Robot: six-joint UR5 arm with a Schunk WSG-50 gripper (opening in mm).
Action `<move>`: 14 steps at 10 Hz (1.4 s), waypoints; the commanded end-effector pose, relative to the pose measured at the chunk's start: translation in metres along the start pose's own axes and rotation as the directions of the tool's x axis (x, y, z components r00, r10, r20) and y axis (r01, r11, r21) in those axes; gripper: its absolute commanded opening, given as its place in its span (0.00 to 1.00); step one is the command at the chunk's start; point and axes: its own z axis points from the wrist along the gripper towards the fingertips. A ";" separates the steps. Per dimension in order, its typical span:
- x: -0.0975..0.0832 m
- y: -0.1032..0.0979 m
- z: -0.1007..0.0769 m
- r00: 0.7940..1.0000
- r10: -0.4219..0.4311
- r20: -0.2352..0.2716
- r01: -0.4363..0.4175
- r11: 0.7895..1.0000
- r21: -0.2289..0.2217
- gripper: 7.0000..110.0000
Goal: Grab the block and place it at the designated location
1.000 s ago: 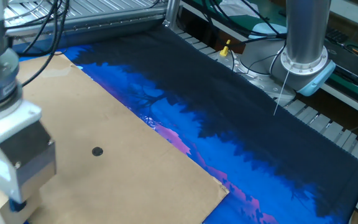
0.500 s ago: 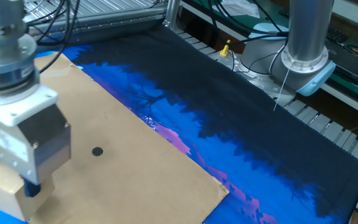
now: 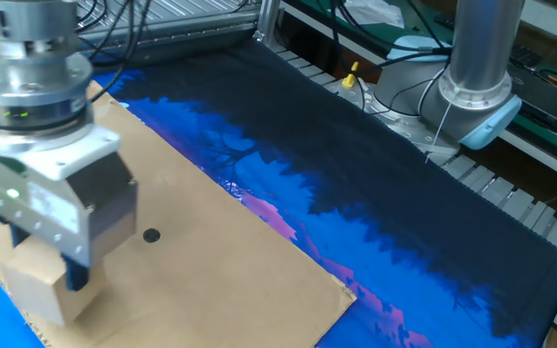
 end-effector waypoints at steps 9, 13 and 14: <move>0.037 0.002 -0.007 1.000 0.025 0.018 -0.024 0.999 -0.037 0.00; 0.038 -0.001 -0.006 1.000 0.025 0.015 -0.024 0.999 -0.030 0.00; 0.039 -0.003 -0.006 1.000 0.021 0.011 -0.021 1.000 -0.021 0.00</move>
